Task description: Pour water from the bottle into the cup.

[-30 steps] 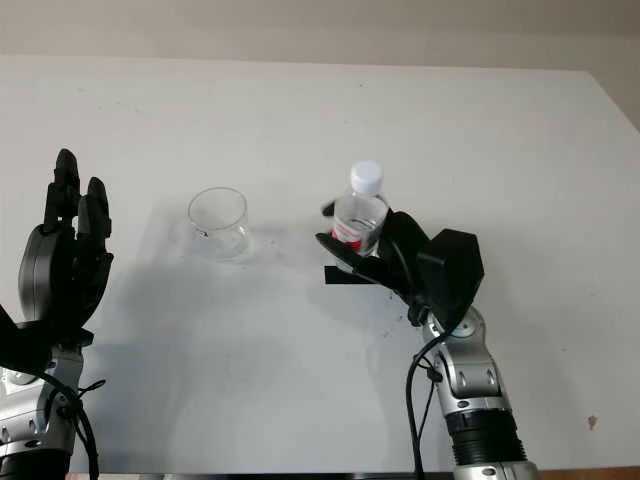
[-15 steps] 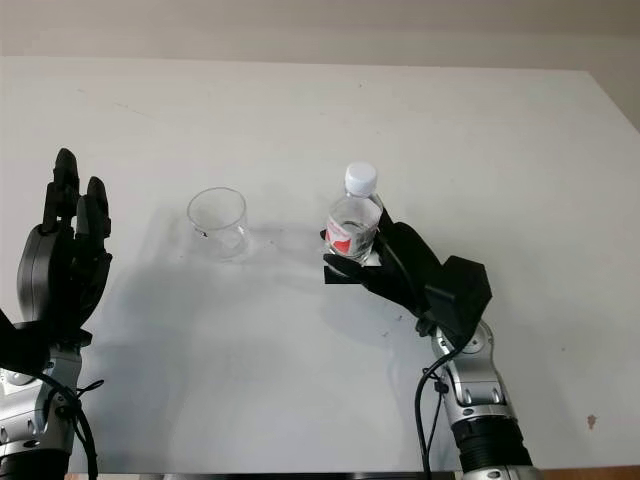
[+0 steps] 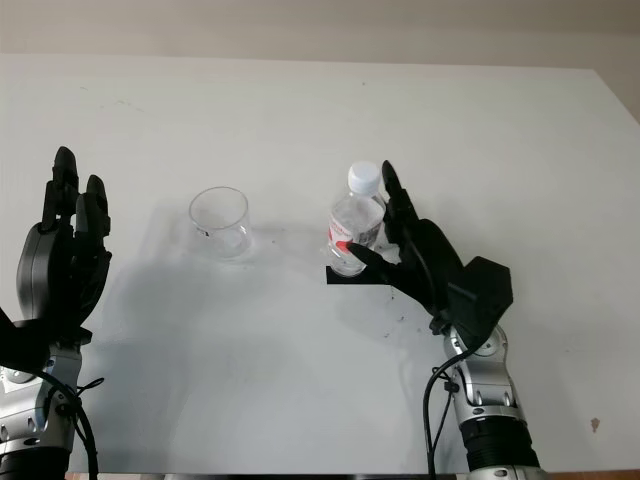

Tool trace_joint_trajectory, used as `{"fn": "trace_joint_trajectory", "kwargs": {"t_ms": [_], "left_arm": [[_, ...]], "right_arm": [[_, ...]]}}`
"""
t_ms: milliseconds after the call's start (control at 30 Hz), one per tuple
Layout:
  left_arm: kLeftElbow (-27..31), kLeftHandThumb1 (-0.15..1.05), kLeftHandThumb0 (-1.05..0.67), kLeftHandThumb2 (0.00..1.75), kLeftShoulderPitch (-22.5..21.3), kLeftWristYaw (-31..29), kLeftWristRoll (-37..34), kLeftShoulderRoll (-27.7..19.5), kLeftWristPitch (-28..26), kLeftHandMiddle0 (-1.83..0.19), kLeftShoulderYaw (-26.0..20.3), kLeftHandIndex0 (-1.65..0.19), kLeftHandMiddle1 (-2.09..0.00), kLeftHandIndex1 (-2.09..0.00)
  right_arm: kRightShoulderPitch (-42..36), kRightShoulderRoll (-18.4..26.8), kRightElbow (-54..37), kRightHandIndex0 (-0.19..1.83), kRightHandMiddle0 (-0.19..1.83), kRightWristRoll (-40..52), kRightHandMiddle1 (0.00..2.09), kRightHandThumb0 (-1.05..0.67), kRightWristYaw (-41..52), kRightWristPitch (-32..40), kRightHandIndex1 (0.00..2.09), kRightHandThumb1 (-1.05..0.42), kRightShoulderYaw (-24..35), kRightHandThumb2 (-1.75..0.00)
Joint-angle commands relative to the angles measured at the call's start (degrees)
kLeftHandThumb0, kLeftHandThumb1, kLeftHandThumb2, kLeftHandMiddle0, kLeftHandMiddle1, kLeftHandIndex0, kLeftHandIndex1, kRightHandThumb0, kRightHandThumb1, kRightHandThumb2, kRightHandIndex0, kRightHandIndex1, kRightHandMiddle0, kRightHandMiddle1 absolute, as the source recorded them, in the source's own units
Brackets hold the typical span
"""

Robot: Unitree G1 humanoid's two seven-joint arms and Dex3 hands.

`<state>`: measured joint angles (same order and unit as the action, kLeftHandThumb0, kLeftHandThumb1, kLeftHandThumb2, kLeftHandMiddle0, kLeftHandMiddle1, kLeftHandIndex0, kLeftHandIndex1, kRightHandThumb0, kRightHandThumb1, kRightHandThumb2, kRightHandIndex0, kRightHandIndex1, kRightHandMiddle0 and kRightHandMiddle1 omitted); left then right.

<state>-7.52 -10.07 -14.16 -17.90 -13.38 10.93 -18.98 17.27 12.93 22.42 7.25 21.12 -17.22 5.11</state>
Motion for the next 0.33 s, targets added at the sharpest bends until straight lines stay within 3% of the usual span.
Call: {"fn": "trace_joint_trajectory", "kwargs": {"t_ms": [0, 300], "left_arm": [[-0.1, 1.05, -0.72, 0.54, -0.3, 0.0, 0.1, -0.3, 0.6, 0.19, 0.0, 0.19, 0.00, 0.00], [1.8, 1.05, -0.72, 0.53, 1.9, -0.2, -0.4, 0.0, 0.2, 0.19, -0.1, 0.19, 0.00, 0.00]], "right_arm": [[0.8, -0.7, -1.1, -0.19, -0.19, 0.1, 0.00, -0.90, -0.8, -1.8, 0.00, -1.03, 0.3, -0.06], [-3.9, -0.3, -11.9, -0.19, -0.19, 0.7, 0.00, -0.93, 1.6, 0.2, 0.00, -1.02, -2.4, -0.05]]}}
